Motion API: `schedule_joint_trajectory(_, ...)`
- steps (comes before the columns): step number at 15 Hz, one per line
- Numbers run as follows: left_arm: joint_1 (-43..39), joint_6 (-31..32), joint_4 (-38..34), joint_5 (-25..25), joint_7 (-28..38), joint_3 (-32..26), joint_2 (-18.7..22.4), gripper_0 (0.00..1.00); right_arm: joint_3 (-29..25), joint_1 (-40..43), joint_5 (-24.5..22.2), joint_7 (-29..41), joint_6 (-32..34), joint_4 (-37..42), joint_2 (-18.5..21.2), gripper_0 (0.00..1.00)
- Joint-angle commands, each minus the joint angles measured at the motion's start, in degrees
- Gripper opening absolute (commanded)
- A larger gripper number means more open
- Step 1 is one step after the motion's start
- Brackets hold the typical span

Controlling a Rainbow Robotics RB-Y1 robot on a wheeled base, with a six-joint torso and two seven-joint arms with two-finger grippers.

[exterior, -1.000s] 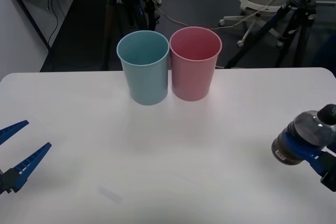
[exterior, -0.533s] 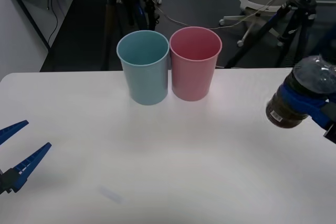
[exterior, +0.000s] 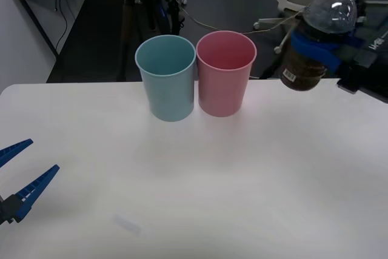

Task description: Grasp the object on the table and drop it into the matching bin: aluminum can to the light blue bin, PET bottle to the pink bin.

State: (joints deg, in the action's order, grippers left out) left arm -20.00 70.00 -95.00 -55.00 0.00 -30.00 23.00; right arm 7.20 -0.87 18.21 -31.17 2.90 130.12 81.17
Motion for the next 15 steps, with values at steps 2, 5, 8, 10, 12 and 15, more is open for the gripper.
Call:
schedule_joint_trajectory(2,0.00,0.00,0.00,0.00,0.00,0.00,0.00,1.00,19.43,-24.53,0.42,1.73,-3.25,-8.48,-2.24,0.00)
schedule_joint_trajectory(5,0.00,0.00,0.00,0.00,0.00,0.00,0.00,1.00,30.24,-37.63,0.77,2.69,-3.69,-16.66,-6.29,0.00)
schedule_joint_trajectory(8,0.00,0.00,0.00,0.00,0.00,0.00,0.00,1.00,37.71,-46.86,0.86,3.22,-3.69,-25.53,-11.74,0.00)
schedule_joint_trajectory(10,0.00,0.00,0.00,0.00,0.00,0.00,0.00,1.00,40.44,-50.81,0.86,3.31,-3.69,-30.54,-14.81,0.00)
schedule_joint_trajectory(12,0.00,0.00,0.00,0.00,0.00,0.00,0.00,1.00,42.64,-54.15,0.95,3.31,-3.60,-35.46,-18.24,0.00)
schedule_joint_trajectory(15,0.00,0.00,0.00,0.00,0.00,0.00,0.00,1.00,44.39,-56.88,-0.63,3.40,-3.69,-41.18,-22.37,0.00)
